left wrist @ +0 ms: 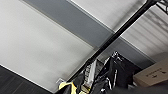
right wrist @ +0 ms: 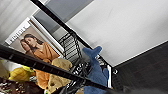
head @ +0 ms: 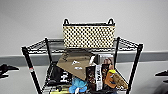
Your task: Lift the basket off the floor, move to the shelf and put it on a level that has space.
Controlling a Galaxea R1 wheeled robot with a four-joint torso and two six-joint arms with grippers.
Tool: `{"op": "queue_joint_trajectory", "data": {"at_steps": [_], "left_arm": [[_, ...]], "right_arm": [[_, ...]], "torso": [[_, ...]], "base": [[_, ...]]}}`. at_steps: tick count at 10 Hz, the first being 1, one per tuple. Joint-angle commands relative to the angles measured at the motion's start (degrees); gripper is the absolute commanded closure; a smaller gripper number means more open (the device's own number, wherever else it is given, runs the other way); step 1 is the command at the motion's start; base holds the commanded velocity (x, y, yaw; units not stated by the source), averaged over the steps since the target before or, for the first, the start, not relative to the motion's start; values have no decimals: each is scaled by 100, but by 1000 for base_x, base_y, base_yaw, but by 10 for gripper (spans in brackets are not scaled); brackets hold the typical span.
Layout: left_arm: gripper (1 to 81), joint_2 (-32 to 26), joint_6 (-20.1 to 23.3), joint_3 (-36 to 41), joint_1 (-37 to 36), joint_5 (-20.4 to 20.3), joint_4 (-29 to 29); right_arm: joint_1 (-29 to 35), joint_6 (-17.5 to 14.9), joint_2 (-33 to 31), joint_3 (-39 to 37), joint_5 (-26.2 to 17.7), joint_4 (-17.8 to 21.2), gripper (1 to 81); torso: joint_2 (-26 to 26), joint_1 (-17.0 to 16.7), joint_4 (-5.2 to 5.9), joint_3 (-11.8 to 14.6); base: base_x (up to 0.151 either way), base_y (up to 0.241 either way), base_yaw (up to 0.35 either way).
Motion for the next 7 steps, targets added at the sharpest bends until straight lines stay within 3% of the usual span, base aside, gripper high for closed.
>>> {"op": "queue_joint_trajectory", "data": {"at_steps": [1,7], "left_arm": [[10,201,257,86,933,-1069,146],[10,983,600,-370,3445,-2607,155]], "right_arm": [[-988,-289,281,35,746,42,10],[-2825,-799,1176,-508,1615,51,10]], "torso": [[0,0,0,0],[0,0,0,0]], "base": [[0,0,0],[0,0,0]]}}
